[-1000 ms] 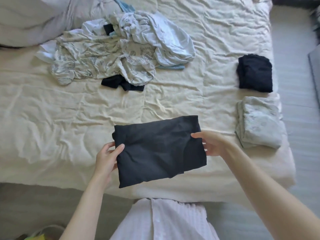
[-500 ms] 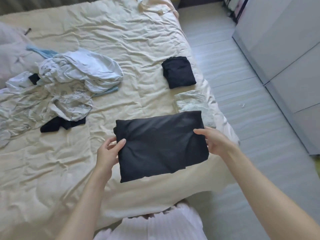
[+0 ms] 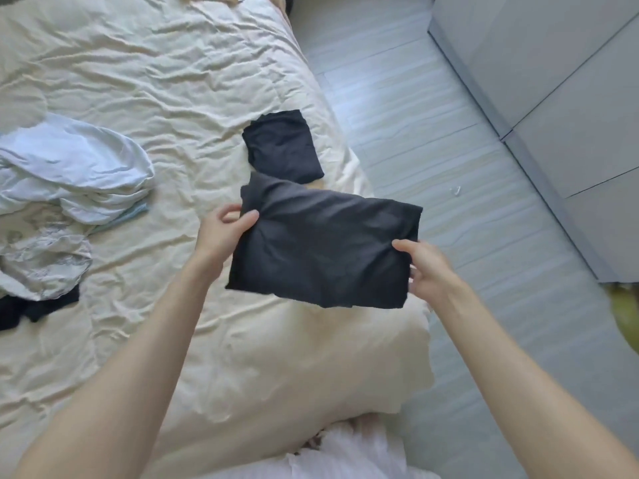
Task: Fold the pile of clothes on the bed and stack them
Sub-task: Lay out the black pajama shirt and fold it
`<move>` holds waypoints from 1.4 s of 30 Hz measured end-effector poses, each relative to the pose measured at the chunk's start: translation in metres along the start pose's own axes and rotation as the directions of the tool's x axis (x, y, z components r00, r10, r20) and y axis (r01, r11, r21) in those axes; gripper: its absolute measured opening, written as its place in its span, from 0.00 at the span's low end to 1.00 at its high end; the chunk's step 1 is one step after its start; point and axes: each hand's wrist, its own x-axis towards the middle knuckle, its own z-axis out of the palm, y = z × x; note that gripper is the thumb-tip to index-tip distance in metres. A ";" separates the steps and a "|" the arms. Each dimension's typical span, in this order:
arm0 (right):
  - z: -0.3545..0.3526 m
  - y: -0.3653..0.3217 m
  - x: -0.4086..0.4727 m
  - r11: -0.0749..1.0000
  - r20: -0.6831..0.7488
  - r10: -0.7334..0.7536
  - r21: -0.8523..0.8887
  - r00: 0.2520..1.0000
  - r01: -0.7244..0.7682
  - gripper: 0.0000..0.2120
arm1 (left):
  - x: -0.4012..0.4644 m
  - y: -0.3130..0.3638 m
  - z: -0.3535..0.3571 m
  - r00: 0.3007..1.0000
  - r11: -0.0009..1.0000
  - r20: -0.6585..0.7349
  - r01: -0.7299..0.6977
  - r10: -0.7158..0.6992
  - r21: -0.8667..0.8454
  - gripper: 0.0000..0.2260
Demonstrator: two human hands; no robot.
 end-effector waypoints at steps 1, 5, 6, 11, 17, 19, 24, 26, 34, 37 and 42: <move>0.000 0.005 0.002 0.996 0.001 0.054 0.066 0.999 -0.054 0.07 | 0.015 0.012 0.008 1.000 0.998 0.012 -0.027 0.026 0.058 0.09; 0.004 0.028 0.007 0.907 0.043 0.286 0.309 0.957 -0.285 0.08 | 0.066 0.049 0.044 0.989 0.919 0.093 -0.143 0.117 0.366 0.13; 0.006 0.035 0.007 0.871 0.067 0.335 0.358 0.940 -0.336 0.07 | 0.075 0.054 0.054 0.982 0.874 0.123 -0.182 0.142 0.450 0.14; 0.014 0.069 0.016 0.777 0.135 0.433 0.445 0.891 -0.445 0.07 | 0.108 0.049 0.098 0.955 0.717 0.243 -0.288 0.168 0.635 0.12; 0.020 0.107 0.034 0.841 0.071 0.323 0.436 0.944 -0.321 0.08 | 0.116 -0.002 0.116 0.928 0.597 0.342 -0.359 0.147 0.718 0.17; 0.019 0.116 0.036 0.876 0.057 0.261 0.406 0.964 -0.261 0.09 | 0.108 -0.019 0.113 0.880 0.517 0.434 -0.468 0.194 0.717 0.22; 0.014 0.130 0.034 0.893 0.066 0.221 0.388 0.973 -0.229 0.05 | 0.069 -0.064 0.105 0.813 0.342 0.563 -0.577 0.151 0.741 0.27; 0.013 0.131 0.033 0.886 0.094 0.223 0.397 0.970 -0.242 0.05 | 0.062 -0.075 0.106 0.793 0.300 0.591 -0.605 0.144 0.738 0.28; 0.017 0.117 0.024 0.819 -0.175 -0.311 -0.548 0.934 0.170 0.14 | 0.049 -0.101 0.121 0.754 0.115 0.652 -0.657 0.079 0.745 0.33; 0.023 0.099 0.041 0.305 0.104 -0.803 -0.775 0.587 0.554 0.07 | 0.050 -0.107 0.126 0.751 0.110 0.654 -0.661 0.093 0.742 0.33; 0.028 0.086 0.097 -0.196 0.477 -0.468 -0.877 0.743 0.440 0.24 | 0.038 -0.120 0.119 0.759 0.156 0.615 -0.648 0.214 0.745 0.29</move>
